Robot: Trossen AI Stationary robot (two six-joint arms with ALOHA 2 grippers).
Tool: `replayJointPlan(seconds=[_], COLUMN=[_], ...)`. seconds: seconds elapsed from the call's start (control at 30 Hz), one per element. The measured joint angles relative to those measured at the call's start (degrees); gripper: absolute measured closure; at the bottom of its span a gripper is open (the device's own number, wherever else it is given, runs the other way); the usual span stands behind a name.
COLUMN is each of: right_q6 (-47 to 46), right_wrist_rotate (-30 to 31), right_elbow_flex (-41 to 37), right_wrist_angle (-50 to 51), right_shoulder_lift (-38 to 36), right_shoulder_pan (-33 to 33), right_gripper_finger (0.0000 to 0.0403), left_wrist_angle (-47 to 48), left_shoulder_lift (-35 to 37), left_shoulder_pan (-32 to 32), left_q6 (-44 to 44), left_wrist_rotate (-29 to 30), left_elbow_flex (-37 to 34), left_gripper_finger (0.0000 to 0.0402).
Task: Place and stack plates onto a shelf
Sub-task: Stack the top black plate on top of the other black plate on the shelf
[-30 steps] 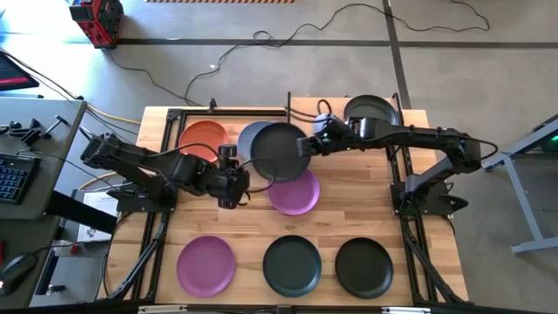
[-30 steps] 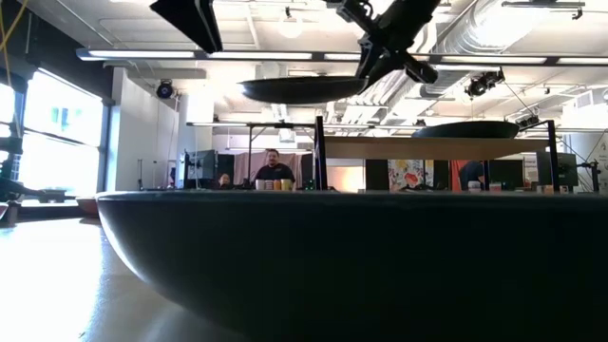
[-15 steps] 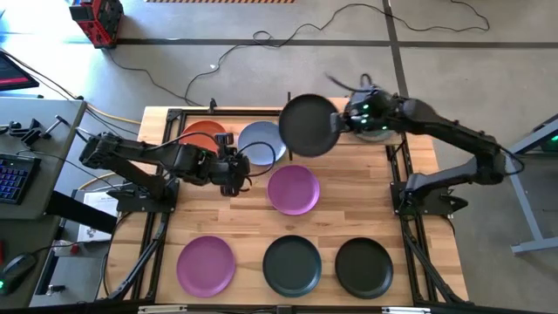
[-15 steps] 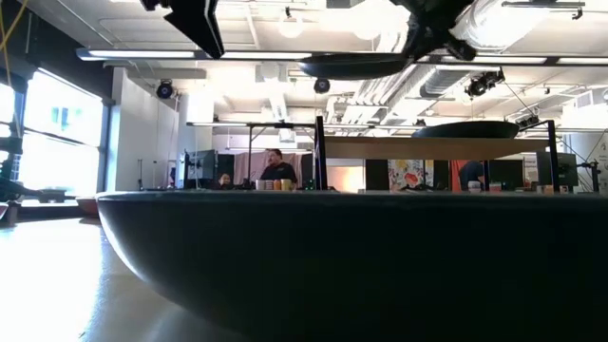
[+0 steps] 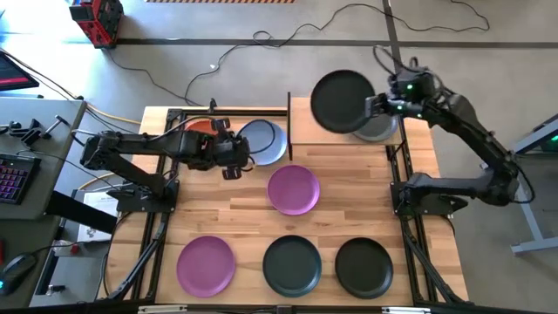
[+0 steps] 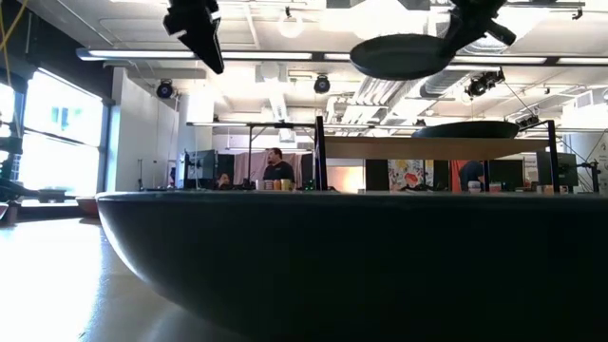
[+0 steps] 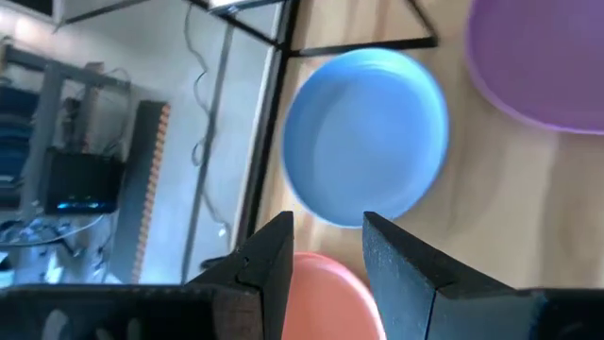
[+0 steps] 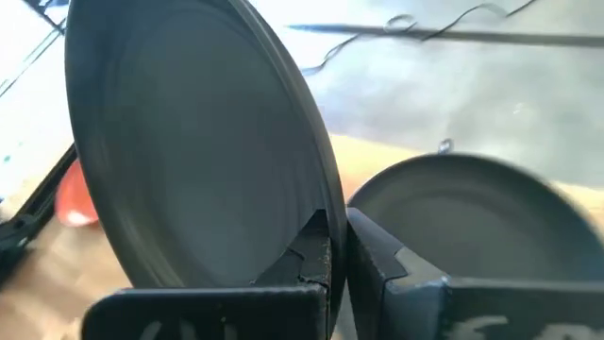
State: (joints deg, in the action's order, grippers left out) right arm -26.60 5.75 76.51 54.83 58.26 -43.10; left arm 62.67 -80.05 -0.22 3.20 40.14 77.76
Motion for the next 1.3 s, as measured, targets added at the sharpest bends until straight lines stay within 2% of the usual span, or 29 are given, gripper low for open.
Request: replayJointPlan(seconds=[0.17, 0.37, 0.63, 0.83, 1.1, 1.3], right_q6=[1.17, -1.86, -11.26, -20.71, -33.86, -39.78], right_wrist_rotate=[-0.62, -7.69, -8.44, -8.54, -4.2, 2.16], right_elbow_flex=[-0.94, -5.35, -10.25, -15.67, -24.48, -27.57], right_wrist_angle=[0.49, 0.72, 2.44, 2.77, 2.5, 1.19], right_shoulder_lift=[-0.97, -0.97, -3.41, -11.28, -23.79, -26.48], right_shoulder_pan=[-6.95, -14.27, -15.45, -15.34, -13.87, -13.92], right_gripper_finger=[0.0403, 0.0403, 0.0403, 0.0403, 0.0403, 0.0403], left_wrist_angle=[0.0, -0.02, 0.02, 0.02, 0.02, 0.0], left_shoulder_lift=[0.0, 0.0, -0.02, -0.02, -0.02, -0.02], left_shoulder_pan=[3.25, 6.93, 11.88, 14.73, 17.72, 19.71], left_q6=[0.02, 0.39, 3.4, 5.61, 7.89, 7.9], left_wrist_rotate=[3.08, 3.54, 3.98, 3.96, 3.42, -0.78], left_elbow_flex=[-0.02, -0.02, -0.02, -0.02, -0.02, -0.02], left_gripper_finger=[0.0286, 0.0286, 0.0286, 0.0286, 0.0286, 0.0286])
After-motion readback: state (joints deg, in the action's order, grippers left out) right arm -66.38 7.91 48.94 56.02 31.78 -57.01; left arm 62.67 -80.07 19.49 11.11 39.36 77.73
